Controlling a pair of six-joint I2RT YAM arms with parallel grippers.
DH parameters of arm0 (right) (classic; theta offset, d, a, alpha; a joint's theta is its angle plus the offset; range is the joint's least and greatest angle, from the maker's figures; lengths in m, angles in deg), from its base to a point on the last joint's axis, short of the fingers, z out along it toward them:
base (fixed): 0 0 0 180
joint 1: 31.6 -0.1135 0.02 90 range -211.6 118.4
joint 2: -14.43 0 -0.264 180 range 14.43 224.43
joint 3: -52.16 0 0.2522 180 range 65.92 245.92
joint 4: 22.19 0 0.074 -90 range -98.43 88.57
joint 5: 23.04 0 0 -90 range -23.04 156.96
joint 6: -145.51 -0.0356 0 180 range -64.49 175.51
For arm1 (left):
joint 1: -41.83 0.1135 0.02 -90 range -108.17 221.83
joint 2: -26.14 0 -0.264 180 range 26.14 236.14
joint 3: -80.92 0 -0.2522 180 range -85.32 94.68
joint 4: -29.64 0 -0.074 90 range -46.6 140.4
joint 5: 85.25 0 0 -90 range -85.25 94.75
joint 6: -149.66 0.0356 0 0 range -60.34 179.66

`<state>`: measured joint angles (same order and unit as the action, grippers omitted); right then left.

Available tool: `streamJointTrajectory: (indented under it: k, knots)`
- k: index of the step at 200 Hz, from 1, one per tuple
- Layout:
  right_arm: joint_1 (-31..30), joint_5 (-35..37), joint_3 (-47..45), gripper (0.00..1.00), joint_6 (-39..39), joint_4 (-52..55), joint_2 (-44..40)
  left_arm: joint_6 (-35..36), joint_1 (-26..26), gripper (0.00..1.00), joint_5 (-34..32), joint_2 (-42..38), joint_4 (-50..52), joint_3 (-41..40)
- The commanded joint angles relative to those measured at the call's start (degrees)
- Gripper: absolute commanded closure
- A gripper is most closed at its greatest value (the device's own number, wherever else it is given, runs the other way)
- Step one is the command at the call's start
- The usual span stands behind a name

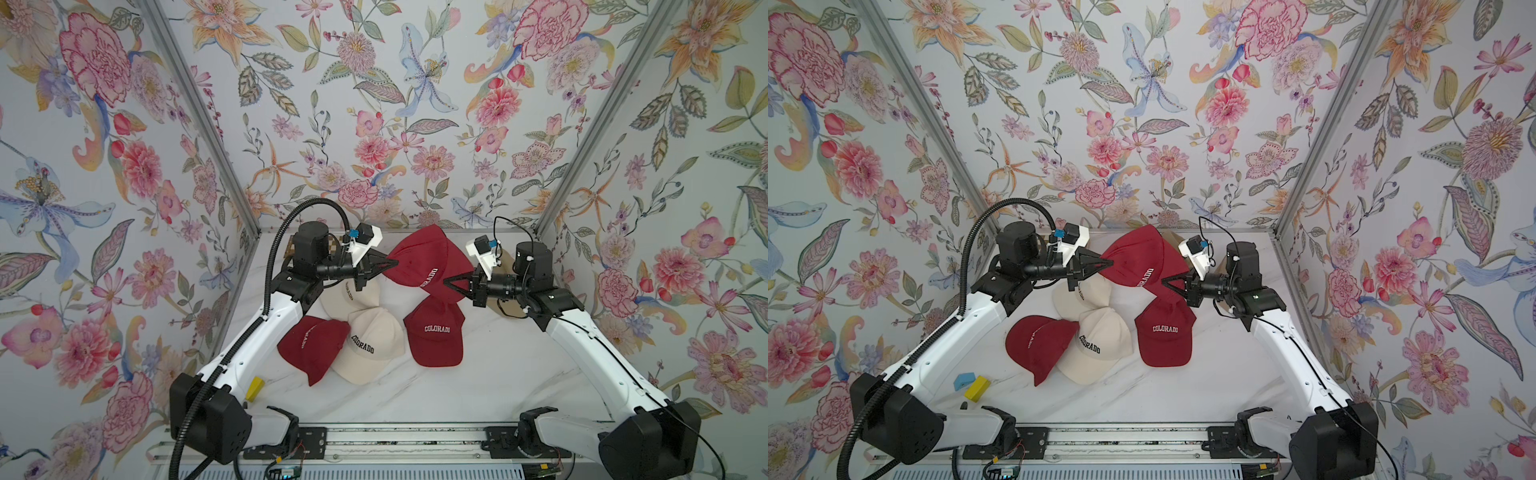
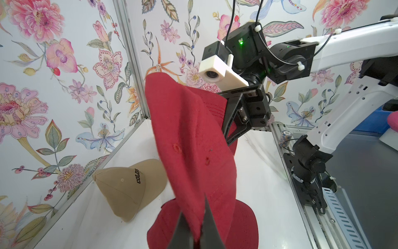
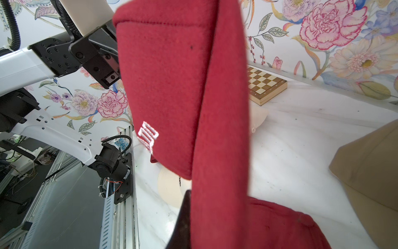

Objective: Stack the baseball caps by color
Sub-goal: Pick up the baseball cap from the center of the board.

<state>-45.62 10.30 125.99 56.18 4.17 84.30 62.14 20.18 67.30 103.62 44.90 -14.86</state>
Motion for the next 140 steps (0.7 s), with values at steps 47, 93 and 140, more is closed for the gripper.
streamJointTrajectory:
  k: [47, 93, 140]
  knots:
    - [4.0, -1.6, 0.3, 1.0, -0.1, 0.1, 3.7, 6.7, 0.8, 1.0, 4.8, -0.5, 7.1, 4.0]
    - [3.7, -2.8, 0.0, 1.0, -2.3, -2.1, 2.8, 5.9, 0.9, 0.53, 2.9, 1.0, 7.8, 4.2]
    - [1.5, -2.4, 0.7, 1.0, -3.2, -2.2, -0.1, 3.1, 0.5, 0.38, 0.3, 3.0, 5.0, 1.6]
